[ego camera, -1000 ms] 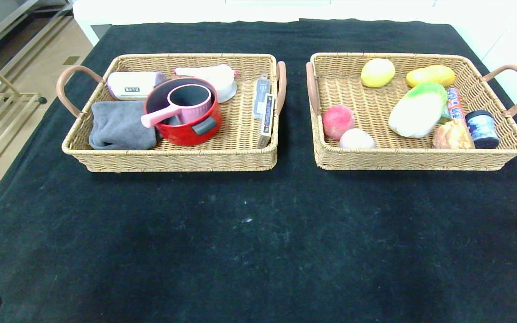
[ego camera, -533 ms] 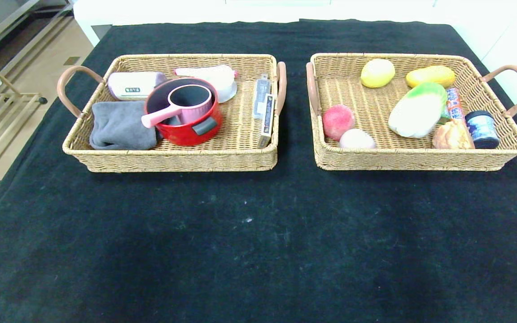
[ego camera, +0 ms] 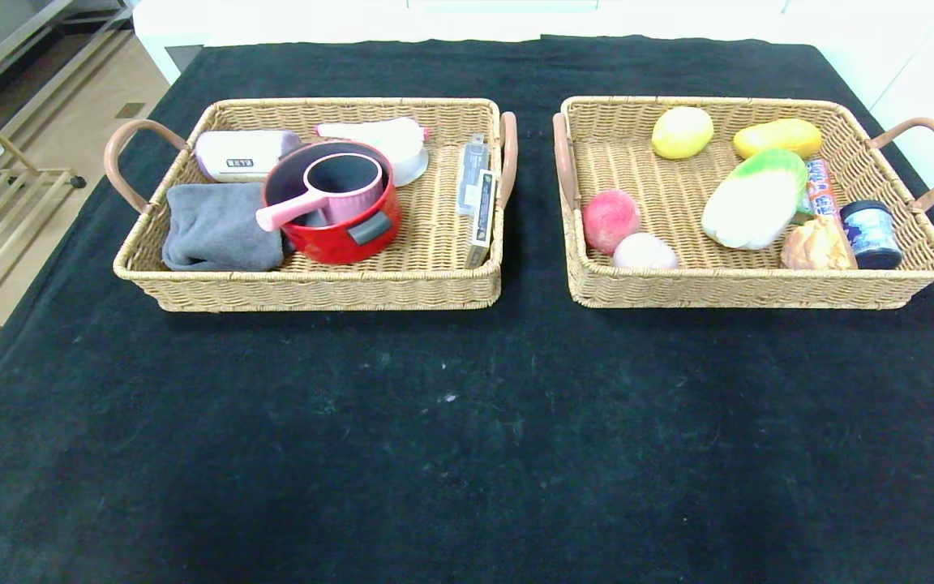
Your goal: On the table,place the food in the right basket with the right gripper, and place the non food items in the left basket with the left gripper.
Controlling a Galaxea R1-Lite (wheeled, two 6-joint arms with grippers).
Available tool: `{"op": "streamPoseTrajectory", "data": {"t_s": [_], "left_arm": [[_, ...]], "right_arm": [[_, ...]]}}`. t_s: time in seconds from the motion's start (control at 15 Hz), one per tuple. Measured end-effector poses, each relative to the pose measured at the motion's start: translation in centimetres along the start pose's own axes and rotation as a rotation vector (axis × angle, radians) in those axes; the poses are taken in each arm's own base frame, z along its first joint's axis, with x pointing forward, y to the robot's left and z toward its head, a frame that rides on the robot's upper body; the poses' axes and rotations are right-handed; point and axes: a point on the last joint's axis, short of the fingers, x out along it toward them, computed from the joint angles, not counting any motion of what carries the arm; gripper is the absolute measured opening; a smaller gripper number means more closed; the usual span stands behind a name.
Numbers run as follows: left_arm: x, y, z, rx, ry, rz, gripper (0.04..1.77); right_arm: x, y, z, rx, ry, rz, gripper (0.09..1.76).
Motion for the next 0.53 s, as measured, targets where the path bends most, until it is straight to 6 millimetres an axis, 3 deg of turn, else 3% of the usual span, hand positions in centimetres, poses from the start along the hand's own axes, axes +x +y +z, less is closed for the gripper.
{"op": "streamPoseTrajectory", "data": {"t_s": [0.27,0.53], "left_arm": [[0.1,-0.7,-2.5,-0.005,-0.056,0.019,1.72],[1.7,-1.5,-6.0,-0.007,-0.112,0.035,1.72]], "right_arm": [[-0.3,-0.3,-1.4,-0.021,-0.123,-0.160,1.71],[1.5,-0.6,-4.5,-0.028,-0.142,-0.223,1.71]]}}
